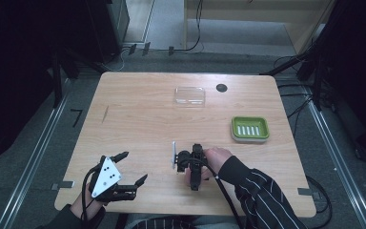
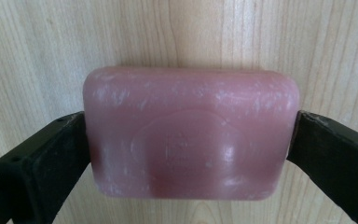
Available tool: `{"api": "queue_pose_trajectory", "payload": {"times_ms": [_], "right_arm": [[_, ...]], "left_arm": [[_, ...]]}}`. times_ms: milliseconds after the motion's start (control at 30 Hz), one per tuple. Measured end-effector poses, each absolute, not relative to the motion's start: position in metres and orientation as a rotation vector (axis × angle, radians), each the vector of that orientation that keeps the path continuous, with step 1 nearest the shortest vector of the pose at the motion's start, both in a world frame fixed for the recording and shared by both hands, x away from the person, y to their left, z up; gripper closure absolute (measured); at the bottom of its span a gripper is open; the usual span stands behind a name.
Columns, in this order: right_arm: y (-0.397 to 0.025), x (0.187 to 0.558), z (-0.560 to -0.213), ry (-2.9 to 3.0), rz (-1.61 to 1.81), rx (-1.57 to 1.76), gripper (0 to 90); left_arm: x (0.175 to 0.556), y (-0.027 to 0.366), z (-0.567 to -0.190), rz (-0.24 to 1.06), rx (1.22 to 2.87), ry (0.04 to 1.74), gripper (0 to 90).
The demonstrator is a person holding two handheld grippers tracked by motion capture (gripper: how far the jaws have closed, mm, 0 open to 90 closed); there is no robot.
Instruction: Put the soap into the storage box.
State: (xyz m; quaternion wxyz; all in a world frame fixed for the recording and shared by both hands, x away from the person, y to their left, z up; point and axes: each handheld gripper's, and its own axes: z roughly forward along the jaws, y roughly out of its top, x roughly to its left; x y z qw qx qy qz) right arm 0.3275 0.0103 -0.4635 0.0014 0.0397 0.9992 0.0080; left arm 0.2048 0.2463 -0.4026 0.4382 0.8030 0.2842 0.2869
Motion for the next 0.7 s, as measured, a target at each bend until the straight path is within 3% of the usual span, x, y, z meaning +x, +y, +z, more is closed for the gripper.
{"api": "queue_pose_trajectory", "payload": {"times_ms": [200,700], "right_arm": [[0.0123,0.3254,-0.4637,3.132,0.008,0.125,12.0],[0.0141,0.3233,-0.4631,3.116,0.009,0.151,13.5]], "left_arm": [[0.2048,0.2463,-0.4026,0.714,1.996,0.707,14.0],[0.2047,0.2467,-0.4024,0.715,1.995,0.707,14.0]]}}
